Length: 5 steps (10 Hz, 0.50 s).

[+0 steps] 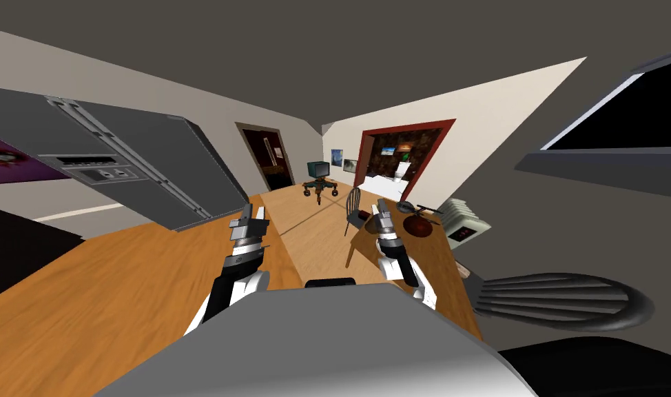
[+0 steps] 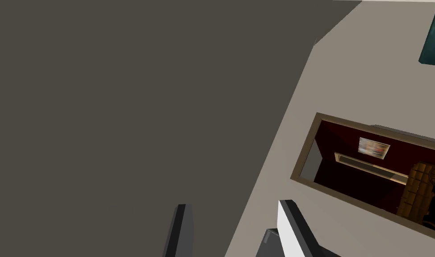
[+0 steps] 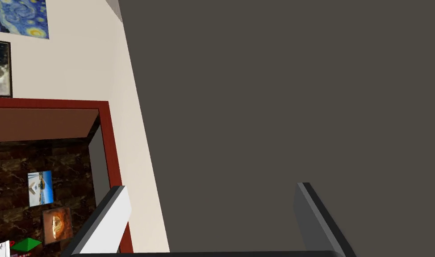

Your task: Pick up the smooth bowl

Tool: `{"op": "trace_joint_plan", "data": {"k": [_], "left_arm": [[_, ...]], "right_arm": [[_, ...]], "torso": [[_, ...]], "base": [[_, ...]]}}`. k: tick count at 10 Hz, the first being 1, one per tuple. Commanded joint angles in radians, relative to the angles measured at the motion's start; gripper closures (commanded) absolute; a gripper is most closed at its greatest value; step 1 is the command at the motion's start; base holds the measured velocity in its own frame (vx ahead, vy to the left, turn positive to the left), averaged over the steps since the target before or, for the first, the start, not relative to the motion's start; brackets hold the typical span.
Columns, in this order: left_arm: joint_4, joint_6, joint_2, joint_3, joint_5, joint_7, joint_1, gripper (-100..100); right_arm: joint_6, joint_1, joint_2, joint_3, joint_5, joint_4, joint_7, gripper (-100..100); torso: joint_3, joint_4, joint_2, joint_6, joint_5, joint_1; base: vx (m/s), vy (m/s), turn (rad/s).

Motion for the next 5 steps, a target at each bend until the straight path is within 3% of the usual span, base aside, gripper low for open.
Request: {"op": "trace_joint_plan", "data": {"k": [1,5], "left_arm": [[0.0,0.0,0.0,0.0,0.0,0.0,0.0,0],[0.0,0.0,0.0,0.0,0.0,0.0,0.0,0]], "right_arm": [[0.021,-0.028,-0.05,0.006,0.037,0.036,0.024,-100],[0.081,-0.077,-0.167,0.028,0.134,0.143,0.089,-100]], "torso": [[0.0,0.0,0.0,0.0,0.0,0.0],[0.0,0.0,-0.001,0.0,0.0,0.001]], "base": [[-0.043,0.04,0.289],[-0.033,0.056,0.269]]}}
